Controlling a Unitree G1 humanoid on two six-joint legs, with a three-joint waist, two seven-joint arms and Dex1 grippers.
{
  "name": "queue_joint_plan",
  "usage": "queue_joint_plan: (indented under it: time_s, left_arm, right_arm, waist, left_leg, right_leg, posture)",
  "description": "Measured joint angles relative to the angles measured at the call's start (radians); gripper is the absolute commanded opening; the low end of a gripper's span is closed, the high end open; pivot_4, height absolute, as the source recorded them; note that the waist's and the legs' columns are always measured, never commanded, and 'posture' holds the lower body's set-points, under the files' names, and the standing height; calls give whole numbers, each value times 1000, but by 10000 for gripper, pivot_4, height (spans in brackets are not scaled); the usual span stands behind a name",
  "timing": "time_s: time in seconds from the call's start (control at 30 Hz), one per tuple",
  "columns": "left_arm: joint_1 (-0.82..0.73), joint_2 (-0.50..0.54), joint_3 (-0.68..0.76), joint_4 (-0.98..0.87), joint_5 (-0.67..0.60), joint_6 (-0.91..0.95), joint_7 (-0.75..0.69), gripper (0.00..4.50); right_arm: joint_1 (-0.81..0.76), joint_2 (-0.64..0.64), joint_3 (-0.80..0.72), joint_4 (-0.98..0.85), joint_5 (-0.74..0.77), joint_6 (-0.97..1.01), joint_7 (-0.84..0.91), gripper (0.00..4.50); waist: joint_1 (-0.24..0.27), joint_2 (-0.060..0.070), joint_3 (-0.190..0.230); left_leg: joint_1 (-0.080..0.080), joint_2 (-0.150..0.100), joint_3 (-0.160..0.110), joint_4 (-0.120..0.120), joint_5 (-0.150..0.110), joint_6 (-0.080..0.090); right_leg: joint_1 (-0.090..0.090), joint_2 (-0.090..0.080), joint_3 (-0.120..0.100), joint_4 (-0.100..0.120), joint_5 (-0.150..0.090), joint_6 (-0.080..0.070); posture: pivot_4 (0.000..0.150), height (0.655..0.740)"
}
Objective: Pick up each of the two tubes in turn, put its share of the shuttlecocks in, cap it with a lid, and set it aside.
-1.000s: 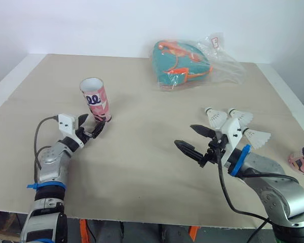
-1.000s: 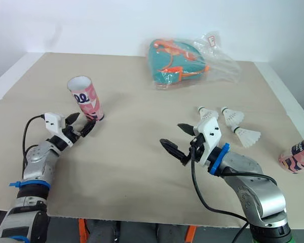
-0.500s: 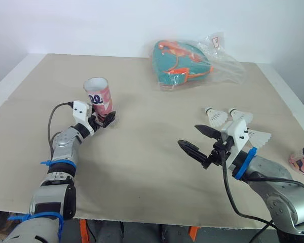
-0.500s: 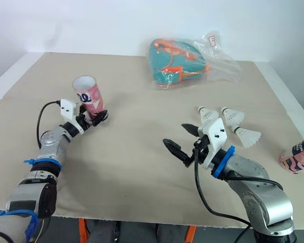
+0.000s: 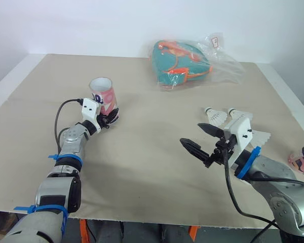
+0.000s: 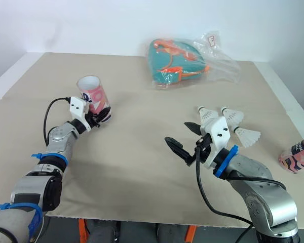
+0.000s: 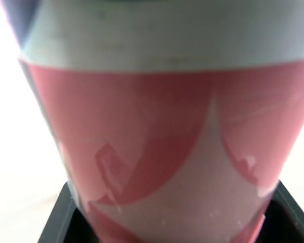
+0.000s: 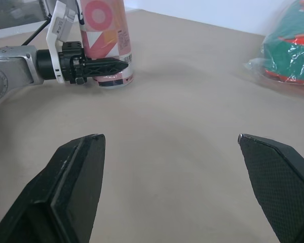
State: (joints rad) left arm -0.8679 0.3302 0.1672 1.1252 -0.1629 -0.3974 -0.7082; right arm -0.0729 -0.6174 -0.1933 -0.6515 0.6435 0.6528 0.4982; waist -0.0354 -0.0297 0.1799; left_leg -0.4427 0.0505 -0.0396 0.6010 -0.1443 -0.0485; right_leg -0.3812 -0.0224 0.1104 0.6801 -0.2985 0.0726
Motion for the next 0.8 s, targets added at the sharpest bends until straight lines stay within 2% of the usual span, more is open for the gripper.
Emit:
queue_joint_plan:
  time_s: [0.37, 0.5, 0.63, 0.7, 0.8]
  left_arm:
    - [-3, 1, -19, -21, 2, -28, -183, 22001]
    - [-9, -3, -10, -73, -46, 48, -259, 22001]
    - [8, -7, -29, -243, -135, 233, -452, 22001]
    - [15, -6, -41, -288, -158, 295, -495, 22001]
    - [55, 45, -99, -476, -248, 625, -636, 22001]
  right_arm:
    - [12, -9, -54, 1, 1, 3, -16, 45000]
    - [15, -9, -54, 1, 1, 4, -20, 45000]
    - [14, -10, -54, 3, 1, 4, -20, 45000]
    - [13, -10, -54, 4, 1, 4, -19, 45000]
    - [8, -14, -53, 9, 1, 5, -17, 45000]
  waist:
    - [0, 0, 0]
    - [-1, 0, 0]
    - [-6, 0, 0]
    - [-7, 0, 0]
    - [-13, 0, 0]
  left_leg:
    - [0, 0, 0, 0, 0, 0]
    - [0, 0, 0, 0, 0, 0]
    - [-1, 0, -1, 0, 0, 0]
    - [0, 0, -1, 0, 0, 0]
    - [-1, 0, -2, 0, 0, 0]
  right_leg:
    - [0, 0, 0, 0, 0, 0]
    - [0, 0, 0, 0, 0, 0]
    - [0, 0, 0, 0, 0, 0]
    - [0, 0, 0, 0, 0, 0]
    - [0, 0, -1, 1, -1, -1]
  posture:
    - [1500, 7400]
    - [1500, 7400]
    - [1500, 7400]
    - [1500, 7400]
    - [1500, 7400]
